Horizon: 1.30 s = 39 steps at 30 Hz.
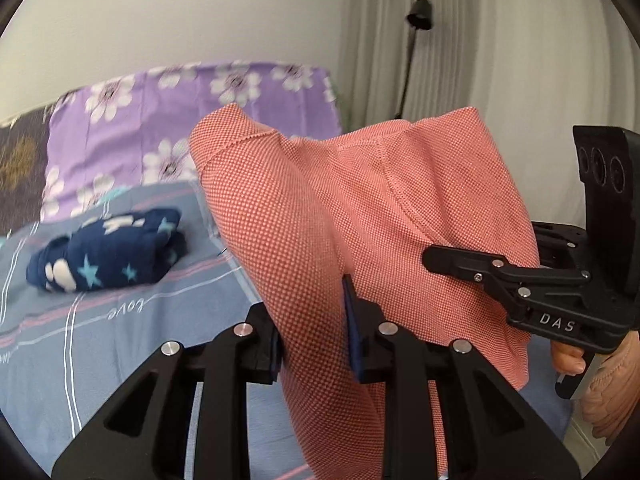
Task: Fold small clothes
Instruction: 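Lift the folded shirt with both tools and carry it onto the clothes stack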
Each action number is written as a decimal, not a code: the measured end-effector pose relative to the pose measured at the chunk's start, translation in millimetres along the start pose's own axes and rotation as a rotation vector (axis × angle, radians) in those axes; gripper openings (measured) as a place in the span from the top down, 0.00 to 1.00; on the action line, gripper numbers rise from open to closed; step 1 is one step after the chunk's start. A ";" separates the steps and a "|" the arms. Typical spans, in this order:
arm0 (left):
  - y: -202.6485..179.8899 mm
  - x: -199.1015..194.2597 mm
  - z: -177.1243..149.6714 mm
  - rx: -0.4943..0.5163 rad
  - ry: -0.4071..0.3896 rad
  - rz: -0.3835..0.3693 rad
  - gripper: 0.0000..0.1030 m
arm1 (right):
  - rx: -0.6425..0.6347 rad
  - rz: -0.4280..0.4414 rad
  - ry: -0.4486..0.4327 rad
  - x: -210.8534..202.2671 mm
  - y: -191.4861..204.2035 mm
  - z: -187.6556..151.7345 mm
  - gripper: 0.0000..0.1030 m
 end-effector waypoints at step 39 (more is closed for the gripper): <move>-191.9 89.3 74.0 0.266 -0.016 -0.118 0.69 | 0.108 -0.339 -0.124 -139.6 -138.3 -20.9 0.79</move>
Point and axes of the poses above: each gripper's, at about its wrist camera, not at the fingertips, and x roughly the way its jaws point, y to its left, z to its top, the point moved 1 cm from there along x, roughly the way its jaws point, and after that the axes turned 6 degrees about -x, right-handed, at the moved point
